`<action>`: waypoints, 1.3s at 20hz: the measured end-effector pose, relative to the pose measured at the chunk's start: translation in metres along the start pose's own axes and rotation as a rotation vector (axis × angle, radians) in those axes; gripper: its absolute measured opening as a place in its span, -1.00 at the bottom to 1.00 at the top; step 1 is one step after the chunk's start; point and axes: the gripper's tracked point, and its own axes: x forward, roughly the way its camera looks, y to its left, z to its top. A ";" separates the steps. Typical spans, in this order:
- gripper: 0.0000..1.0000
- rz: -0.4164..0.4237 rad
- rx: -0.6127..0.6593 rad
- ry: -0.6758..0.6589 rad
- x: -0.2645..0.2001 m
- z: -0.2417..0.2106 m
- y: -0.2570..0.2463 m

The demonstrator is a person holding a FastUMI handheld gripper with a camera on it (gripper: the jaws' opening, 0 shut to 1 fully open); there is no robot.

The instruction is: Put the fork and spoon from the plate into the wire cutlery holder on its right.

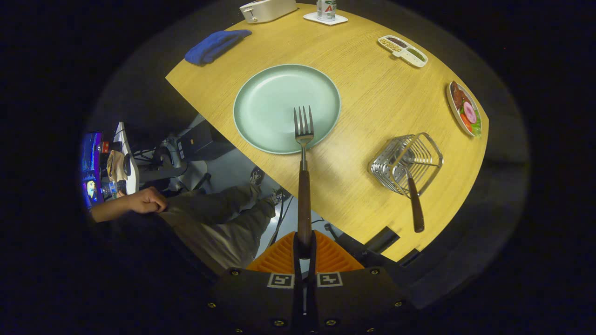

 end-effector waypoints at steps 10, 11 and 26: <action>-0.93 -0.067 0.098 0.093 -0.068 -0.051 -0.088; -0.94 -0.066 0.103 0.116 -0.072 -0.054 -0.095; -0.93 -0.023 0.072 0.392 -0.033 -0.016 -0.156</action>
